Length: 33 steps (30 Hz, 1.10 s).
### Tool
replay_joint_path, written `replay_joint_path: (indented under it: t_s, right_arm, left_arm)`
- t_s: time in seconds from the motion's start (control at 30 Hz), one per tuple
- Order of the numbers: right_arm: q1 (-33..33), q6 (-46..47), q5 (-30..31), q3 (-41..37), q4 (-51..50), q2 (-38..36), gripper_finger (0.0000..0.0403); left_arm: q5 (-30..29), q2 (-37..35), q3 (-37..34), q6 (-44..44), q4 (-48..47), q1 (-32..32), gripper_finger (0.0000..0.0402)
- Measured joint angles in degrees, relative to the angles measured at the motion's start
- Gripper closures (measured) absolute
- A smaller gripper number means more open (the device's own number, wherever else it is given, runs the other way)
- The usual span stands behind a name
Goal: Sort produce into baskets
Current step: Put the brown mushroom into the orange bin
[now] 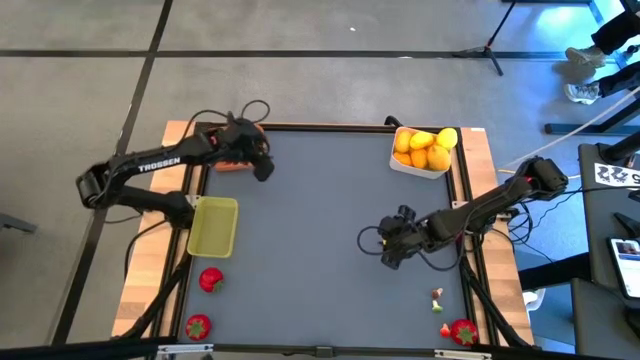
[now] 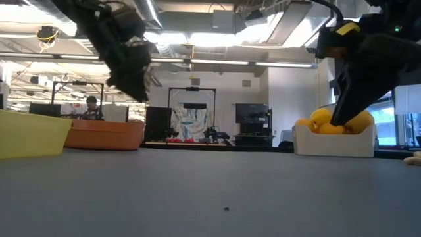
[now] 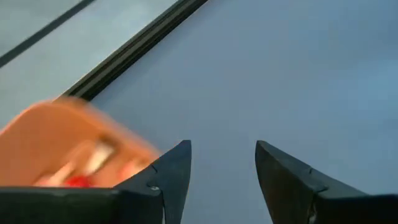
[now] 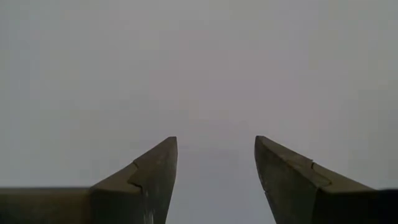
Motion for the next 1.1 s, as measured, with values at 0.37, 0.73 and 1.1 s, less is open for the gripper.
replay_joint_path:
  t_s: [0.37, 0.73, 1.1]
  right_arm:
    - [-7.0, 0.17, -4.5, 8.08, -26.76, -0.03, 0.0189]
    - [-21.39, -5.91, -17.44, 7.44, -35.01, 0.08, 0.0189]
    - [-28.61, -7.73, -23.63, -0.66, -35.27, 0.13, 0.0189]
  left_arm:
    - [0.34, 0.49, -0.02, -3.35, 14.28, -14.87, 0.0227]
    - [0.3, 4.24, -0.87, -3.37, 21.89, -23.53, 0.0227]
    - [0.26, 9.54, -0.87, -2.88, 22.46, -26.1, 0.0227]
